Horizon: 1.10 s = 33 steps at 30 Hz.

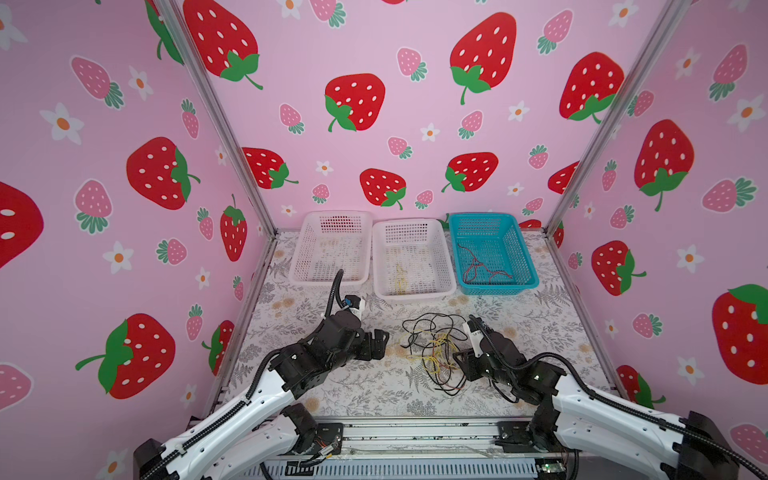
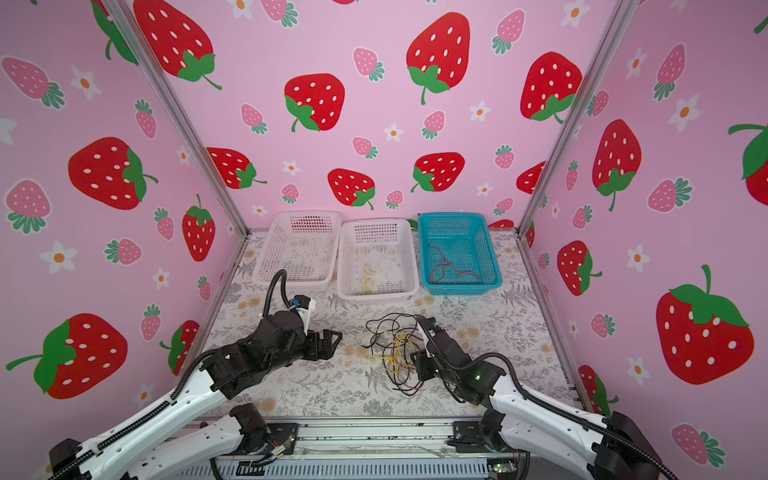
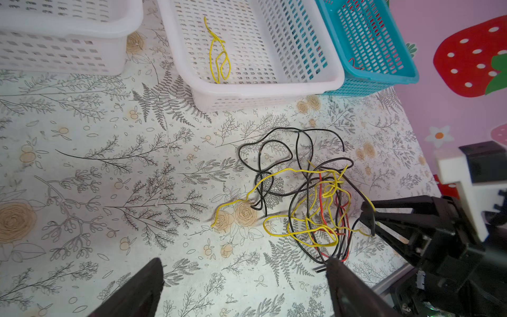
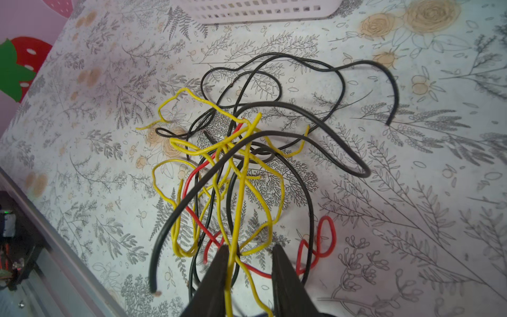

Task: Untangle the cables

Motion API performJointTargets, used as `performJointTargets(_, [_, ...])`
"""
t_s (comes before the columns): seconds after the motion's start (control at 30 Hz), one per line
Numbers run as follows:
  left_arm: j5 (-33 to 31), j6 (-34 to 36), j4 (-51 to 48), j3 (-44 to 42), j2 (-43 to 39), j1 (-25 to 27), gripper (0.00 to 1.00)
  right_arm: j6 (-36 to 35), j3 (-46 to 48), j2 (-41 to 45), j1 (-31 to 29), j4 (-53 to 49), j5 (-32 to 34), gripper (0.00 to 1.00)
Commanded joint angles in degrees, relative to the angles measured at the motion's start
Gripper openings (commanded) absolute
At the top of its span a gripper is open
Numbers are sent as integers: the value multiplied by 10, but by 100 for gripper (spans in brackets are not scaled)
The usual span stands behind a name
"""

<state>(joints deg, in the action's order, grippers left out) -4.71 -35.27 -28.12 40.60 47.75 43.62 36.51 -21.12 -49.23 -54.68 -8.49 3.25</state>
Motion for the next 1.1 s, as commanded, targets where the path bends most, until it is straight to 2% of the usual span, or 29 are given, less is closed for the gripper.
performJointTargets(0.0, [22,-48,52,-13,15,14,94,6,-4,1,2,20,-11,15])
performJointTargets(0.07, [28,-59,67,-12,36,27,94,-3,-19,2,2,5,-9,2])
performJointTargets(0.1, [26,-63,72,-7,50,38,94,-8,-29,5,2,-5,-8,0])
performJointTargets(0.3, [8,-82,102,38,108,99,94,-57,-116,5,-14,-67,-8,0])
performJointTargets(0.63, [35,-113,189,64,134,137,94,-107,-253,-47,-73,-153,43,0])
performJointTargets(0.83, [11,-101,177,45,111,140,95,-117,-311,-33,-76,-159,117,0])
performJointTargets(1.07, [-57,-71,108,20,57,139,95,-129,-362,-56,-76,-154,133,0])
